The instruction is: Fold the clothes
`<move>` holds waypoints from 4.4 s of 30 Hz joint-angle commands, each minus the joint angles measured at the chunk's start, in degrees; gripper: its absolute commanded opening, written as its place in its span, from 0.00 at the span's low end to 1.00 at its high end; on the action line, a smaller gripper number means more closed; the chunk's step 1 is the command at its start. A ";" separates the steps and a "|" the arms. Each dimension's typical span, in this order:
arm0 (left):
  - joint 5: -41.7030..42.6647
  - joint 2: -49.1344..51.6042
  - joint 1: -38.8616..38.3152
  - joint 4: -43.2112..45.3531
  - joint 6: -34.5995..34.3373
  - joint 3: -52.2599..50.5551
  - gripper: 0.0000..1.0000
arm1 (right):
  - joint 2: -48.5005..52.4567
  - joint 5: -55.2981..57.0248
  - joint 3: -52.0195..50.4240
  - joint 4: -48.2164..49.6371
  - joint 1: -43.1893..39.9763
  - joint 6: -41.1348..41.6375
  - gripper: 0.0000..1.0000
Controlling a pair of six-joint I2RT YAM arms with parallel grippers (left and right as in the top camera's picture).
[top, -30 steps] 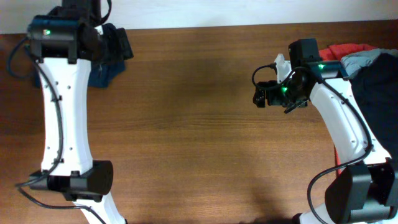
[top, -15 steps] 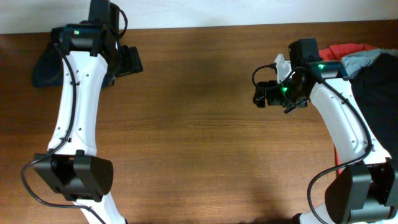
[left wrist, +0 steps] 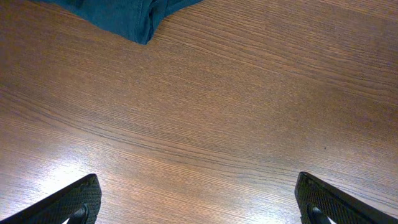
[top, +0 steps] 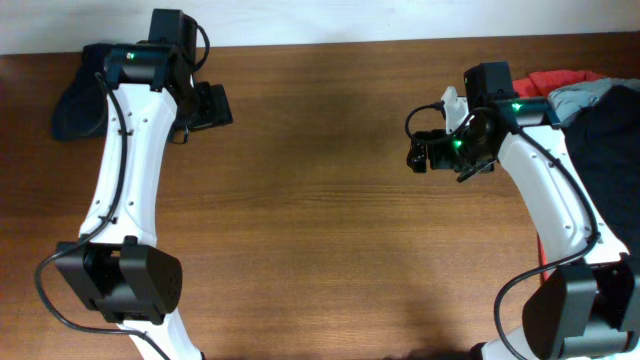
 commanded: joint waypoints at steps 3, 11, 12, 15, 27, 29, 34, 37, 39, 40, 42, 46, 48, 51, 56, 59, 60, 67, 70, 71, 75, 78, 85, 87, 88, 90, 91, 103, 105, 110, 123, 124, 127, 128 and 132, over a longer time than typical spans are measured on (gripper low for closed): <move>0.57 -0.50 -0.11 0.11 -0.57 -0.28 0.99 | 0.15 0.68 -0.44 0.00 -0.48 0.26 0.98; 0.57 -0.50 -0.11 0.11 -0.57 -0.28 0.99 | 0.15 0.68 -0.44 0.00 -0.48 0.26 0.99; 0.59 -0.52 -0.11 0.11 -0.57 -0.28 0.99 | 0.15 0.68 -0.44 0.00 -0.48 0.26 0.99; 0.57 -0.50 -0.11 0.11 -0.57 -0.28 0.99 | 0.15 0.66 -0.44 0.00 -0.46 0.26 0.99; 0.59 -0.52 -0.07 0.11 -0.57 -0.28 0.99 | 0.15 0.68 -0.44 0.02 -0.46 0.26 0.99; 0.59 -0.50 -0.07 0.11 -0.57 -0.28 0.99 | 0.11 0.68 -0.52 -0.02 -0.37 0.26 0.99; 0.59 -0.50 -0.07 0.11 -0.57 -0.28 0.99 | -3.52 0.68 -0.52 0.00 -0.37 0.26 0.99; 0.59 -0.50 -0.07 0.11 -0.57 -0.28 0.99 | -7.23 0.66 -0.52 0.02 -0.37 0.26 0.99; 0.59 -0.50 -0.07 0.11 -0.57 -0.28 0.99 | -10.14 0.68 -0.52 0.00 -0.37 0.26 0.99; 0.57 -0.50 -0.07 0.11 -0.57 -0.28 0.99 | -13.51 0.66 -0.52 0.00 -0.37 0.26 0.99; 0.57 -0.50 -0.07 0.11 -0.57 -0.28 0.99 | -18.05 0.66 -0.52 0.00 -0.37 0.26 0.99; 0.59 -0.50 -0.07 0.11 -0.57 -0.28 0.99 | -26.84 0.66 -0.52 -0.02 -0.37 0.26 0.99; 0.59 -0.50 -0.07 0.11 -0.57 -0.28 1.00 | -31.04 0.72 -0.52 0.02 -0.37 0.24 0.99; 0.59 -0.50 -0.07 0.11 -0.57 -0.28 0.99 | -39.10 0.76 -0.59 0.15 -0.37 0.24 0.99; 0.57 -0.50 -0.07 0.11 -0.57 -0.28 0.99 | -50.12 0.68 -2.45 0.17 -0.37 0.26 0.99; 0.59 -0.50 -0.07 0.11 -0.57 -0.28 0.99 | -57.13 0.70 -5.77 0.17 -0.37 0.26 0.99; 0.59 -0.50 -0.07 0.11 -0.57 -0.28 0.99 | -60.19 0.68 -7.67 0.20 -0.37 0.26 0.99; 0.57 -0.50 -0.07 0.11 -0.57 -0.28 0.99 | -77.85 0.90 -25.94 7.98 -0.37 0.24 0.99; 0.59 -0.50 -0.07 0.11 -0.57 -0.28 0.99 | -85.18 0.90 -36.33 14.64 -0.37 0.24 0.99; 0.59 -0.50 -0.07 0.11 -0.57 -0.28 0.99 | -88.91 0.87 -42.51 19.47 -0.37 0.26 0.99; 0.59 -0.50 -0.07 0.11 -0.57 -0.28 0.99 | -94.84 0.63 -55.45 33.24 -0.37 0.28 0.99; 0.59 -0.50 -0.07 0.11 -0.57 -0.28 0.99 | -96.76 0.63 -62.95 43.23 -0.37 0.28 0.99; 0.57 -0.52 -0.07 0.11 -0.57 -0.28 0.99 | -97.48 2.58 -78.25 62.55 -0.37 0.26 0.99; 0.59 -0.52 -0.07 0.11 -0.57 -0.28 0.99 | -97.48 3.30 -80.76 65.37 -0.37 0.28 0.99; 0.57 -0.50 -0.07 0.11 -0.57 -0.28 0.99 | -97.48 3.52 -81.66 66.23 -0.37 0.28 0.99; 0.57 -0.50 -0.07 0.11 -0.57 -0.28 0.99 | -97.50 3.67 -82.38 66.25 -0.37 0.26 0.99; 0.59 -0.50 -0.07 0.11 -0.57 -0.28 0.99 | -97.48 3.67 -82.58 66.23 -0.37 0.26 0.99; 0.59 -0.50 -0.07 0.11 -0.57 -0.28 0.99 | -97.50 3.67 -82.62 63.32 -0.37 0.26 0.99; 0.59 -0.50 -0.07 0.11 -0.57 -0.28 0.99 | -97.50 3.67 -82.64 62.14 -0.37 0.26 0.99; 0.59 -0.50 -0.07 0.11 -0.57 -0.28 0.99 | -97.50 3.65 -82.66 58.84 -0.37 0.26 0.99; 0.59 -0.50 -0.07 0.11 -0.57 -0.28 0.99 | -97.50 3.65 -82.71 53.79 -0.37 0.26 0.99; 0.59 -0.50 -0.07 0.11 -0.57 -0.28 0.99 | -97.50 3.63 -82.71 53.79 -0.37 0.26 0.99; 0.59 -0.50 -0.07 0.11 -0.57 -0.28 0.99 | -97.50 3.65 -82.71 53.83 -0.37 0.26 0.99; 0.59 -0.50 -0.07 0.11 -0.57 -0.28 0.99 | -97.39 3.65 -82.71 53.83 -0.37 0.26 0.99; 0.57 -0.50 -0.07 0.11 -0.57 -0.28 0.99 | -97.26 3.65 -82.71 53.83 -0.37 0.26 0.99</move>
